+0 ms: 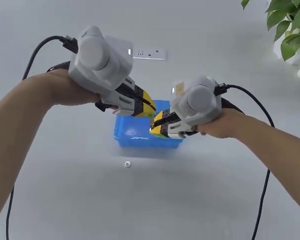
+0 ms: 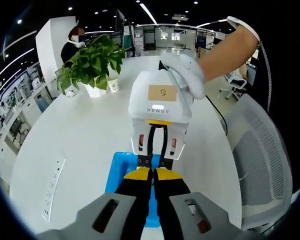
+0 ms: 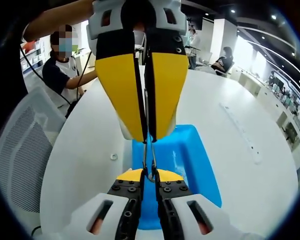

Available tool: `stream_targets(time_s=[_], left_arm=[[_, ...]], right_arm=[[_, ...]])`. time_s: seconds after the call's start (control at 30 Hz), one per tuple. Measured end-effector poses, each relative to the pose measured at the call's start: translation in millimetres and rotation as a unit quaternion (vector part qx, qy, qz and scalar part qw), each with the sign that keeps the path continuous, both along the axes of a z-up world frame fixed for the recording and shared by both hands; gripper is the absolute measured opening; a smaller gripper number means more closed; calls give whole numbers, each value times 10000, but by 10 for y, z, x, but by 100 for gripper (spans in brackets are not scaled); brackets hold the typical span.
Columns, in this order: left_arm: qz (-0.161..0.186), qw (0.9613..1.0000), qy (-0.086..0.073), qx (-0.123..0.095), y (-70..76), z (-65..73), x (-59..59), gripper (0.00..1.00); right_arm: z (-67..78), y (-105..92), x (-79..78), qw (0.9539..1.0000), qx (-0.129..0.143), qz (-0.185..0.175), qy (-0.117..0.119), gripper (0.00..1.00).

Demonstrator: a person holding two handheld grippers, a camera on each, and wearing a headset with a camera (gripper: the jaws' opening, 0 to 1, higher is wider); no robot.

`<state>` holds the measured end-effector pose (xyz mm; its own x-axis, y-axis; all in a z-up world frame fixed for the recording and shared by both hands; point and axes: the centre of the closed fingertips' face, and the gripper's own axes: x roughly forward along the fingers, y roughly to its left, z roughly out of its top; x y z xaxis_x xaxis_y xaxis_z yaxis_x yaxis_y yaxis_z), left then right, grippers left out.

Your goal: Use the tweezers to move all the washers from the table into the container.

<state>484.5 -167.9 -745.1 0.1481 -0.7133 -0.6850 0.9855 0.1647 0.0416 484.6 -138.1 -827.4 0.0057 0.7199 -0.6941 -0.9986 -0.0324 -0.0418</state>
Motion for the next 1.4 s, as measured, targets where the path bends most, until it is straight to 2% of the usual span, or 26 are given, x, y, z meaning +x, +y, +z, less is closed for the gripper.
stream_targets(time_s=[0.2, 0.47, 0.8, 1.1, 1.4], left_arm=[[63, 10000, 6, -20, 16, -81, 69, 5], [55, 9999, 130, 2, 18, -215, 116, 5], [89, 9997, 235, 1, 54, -318, 199, 5], [82, 9994, 327, 21, 59, -370, 196, 5], [71, 9995, 312, 15, 52, -348, 189, 5]], right_arm=[[-65, 2, 40, 10000, -24, -24, 67, 10], [-197, 4, 65, 9998, -87, -3, 204, 10], [-287, 36, 110, 9993, -92, 0, 357, 11], [-329, 45, 88, 9989, -129, 54, 448, 11], [-302, 30, 91, 9990, -123, 65, 420, 11]])
